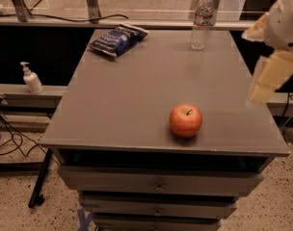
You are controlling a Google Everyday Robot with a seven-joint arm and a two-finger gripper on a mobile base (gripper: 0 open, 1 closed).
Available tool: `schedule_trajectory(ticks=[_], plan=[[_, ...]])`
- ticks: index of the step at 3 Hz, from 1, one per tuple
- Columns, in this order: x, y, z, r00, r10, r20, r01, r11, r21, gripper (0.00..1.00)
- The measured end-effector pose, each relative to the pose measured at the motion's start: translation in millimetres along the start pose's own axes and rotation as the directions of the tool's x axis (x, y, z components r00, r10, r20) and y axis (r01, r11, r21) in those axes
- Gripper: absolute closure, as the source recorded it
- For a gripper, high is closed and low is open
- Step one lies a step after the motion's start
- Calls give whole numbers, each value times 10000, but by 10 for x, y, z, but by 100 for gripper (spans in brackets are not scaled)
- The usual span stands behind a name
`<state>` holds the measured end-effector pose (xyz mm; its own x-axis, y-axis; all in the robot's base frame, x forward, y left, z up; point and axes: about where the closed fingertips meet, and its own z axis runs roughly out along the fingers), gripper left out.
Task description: Move blue chip bag near apple
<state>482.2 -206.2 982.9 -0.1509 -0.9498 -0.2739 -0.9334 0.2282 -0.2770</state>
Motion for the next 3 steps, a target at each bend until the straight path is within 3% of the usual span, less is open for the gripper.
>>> schedule_trajectory(ticks=[1, 2, 3], plan=[[-409, -645, 463, 9841, -912, 1527, 967, 9949, -289, 0], [-810, -1086, 775, 9497, -1171, 2903, 1361, 9896, -461, 0], [-905, -1293, 629, 9356, -1262, 3297, 1310, 9913, 75, 0]])
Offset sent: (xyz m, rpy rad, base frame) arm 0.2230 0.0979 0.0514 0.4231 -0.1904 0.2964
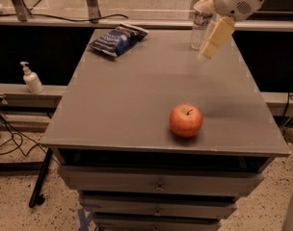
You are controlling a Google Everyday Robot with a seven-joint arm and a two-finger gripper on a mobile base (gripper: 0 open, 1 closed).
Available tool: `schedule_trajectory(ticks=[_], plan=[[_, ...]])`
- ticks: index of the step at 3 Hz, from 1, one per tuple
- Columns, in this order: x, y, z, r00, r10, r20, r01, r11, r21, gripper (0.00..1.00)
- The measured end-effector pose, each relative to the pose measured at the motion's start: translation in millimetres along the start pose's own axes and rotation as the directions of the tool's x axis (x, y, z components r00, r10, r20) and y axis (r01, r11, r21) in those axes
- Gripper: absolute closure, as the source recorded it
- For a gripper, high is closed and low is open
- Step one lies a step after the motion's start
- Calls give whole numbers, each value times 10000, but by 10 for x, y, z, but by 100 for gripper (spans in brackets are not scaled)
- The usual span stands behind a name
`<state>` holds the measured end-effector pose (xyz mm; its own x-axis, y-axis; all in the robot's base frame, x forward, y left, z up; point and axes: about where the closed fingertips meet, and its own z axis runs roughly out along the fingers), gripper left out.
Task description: Move blue chip bag near apple
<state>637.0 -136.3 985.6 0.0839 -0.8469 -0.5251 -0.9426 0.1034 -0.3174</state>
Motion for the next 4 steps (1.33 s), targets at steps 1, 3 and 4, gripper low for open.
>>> schedule_trajectory(ticks=[1, 3, 4], plan=[[-2, -1, 0, 10000, -4, -2, 4, 10000, 5, 0], [-296, -56, 364, 9835, 926, 1551, -955, 9954, 116, 0], [-538, -13, 1073, 9407, 2101, 2665, -2074, 9775, -386, 0]])
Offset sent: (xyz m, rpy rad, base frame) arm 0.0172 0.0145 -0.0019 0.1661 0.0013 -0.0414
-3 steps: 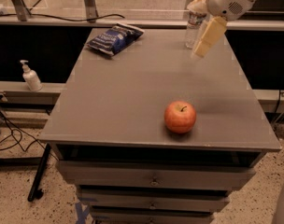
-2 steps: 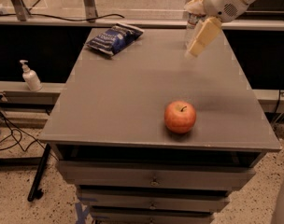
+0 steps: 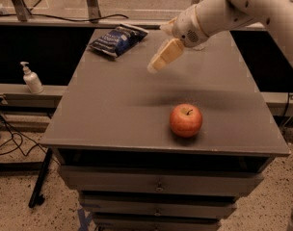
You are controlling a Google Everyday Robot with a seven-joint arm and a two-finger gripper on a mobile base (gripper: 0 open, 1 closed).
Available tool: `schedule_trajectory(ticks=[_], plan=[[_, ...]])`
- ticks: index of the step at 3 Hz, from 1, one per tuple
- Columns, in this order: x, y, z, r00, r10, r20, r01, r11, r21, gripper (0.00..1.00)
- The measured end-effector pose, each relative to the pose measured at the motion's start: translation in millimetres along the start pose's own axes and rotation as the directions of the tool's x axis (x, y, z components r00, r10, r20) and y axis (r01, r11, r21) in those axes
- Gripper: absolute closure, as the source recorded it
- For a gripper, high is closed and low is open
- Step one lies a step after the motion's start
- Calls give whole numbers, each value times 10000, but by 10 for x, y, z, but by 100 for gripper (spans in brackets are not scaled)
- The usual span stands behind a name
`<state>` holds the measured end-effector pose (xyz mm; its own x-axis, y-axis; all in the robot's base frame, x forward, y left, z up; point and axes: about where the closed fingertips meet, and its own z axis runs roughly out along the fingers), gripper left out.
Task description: Move blue chip bag near apple
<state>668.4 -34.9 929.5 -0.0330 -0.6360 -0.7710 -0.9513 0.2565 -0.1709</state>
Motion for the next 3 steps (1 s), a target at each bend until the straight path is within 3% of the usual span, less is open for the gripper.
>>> schedule_trajectory(ticks=[1, 2, 3], plan=[[11, -44, 535, 9921, 911, 867, -932, 9954, 202, 0], [-5, -433, 720, 9734, 1276, 1904, -1534, 9799, 1274, 0], [-107, -1084, 855, 9272, 1842, 3262, -2737, 9277, 2540, 0]])
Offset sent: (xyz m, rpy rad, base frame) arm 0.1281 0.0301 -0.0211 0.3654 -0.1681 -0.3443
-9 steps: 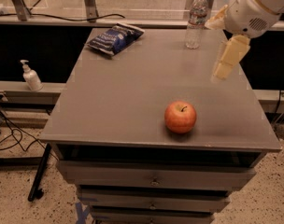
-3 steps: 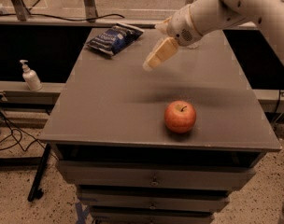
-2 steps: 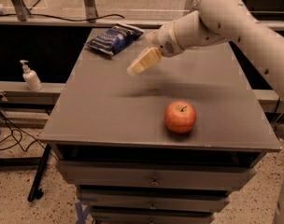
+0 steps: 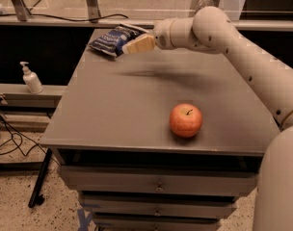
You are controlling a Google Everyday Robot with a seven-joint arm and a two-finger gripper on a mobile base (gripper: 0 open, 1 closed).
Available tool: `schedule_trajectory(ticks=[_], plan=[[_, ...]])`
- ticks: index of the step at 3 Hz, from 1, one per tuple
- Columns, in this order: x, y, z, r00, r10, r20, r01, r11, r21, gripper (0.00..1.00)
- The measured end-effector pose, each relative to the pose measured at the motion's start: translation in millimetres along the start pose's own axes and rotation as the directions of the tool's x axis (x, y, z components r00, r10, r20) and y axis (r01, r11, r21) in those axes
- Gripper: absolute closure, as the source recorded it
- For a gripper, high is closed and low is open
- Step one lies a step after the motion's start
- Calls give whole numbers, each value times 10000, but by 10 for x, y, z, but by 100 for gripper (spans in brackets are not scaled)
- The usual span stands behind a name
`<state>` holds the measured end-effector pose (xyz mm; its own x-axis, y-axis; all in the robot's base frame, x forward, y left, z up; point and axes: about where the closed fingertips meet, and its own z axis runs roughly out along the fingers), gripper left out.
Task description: Move blue chip bag near apple
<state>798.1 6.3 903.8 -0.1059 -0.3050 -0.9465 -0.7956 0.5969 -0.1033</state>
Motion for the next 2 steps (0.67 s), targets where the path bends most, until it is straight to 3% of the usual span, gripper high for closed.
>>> schedule_trajectory(ticks=[1, 2], plan=[[25, 37, 27, 9999, 98, -44, -99, 9998, -173, 0], [94, 214, 335, 9998, -70, -176, 65, 9997, -237, 0]])
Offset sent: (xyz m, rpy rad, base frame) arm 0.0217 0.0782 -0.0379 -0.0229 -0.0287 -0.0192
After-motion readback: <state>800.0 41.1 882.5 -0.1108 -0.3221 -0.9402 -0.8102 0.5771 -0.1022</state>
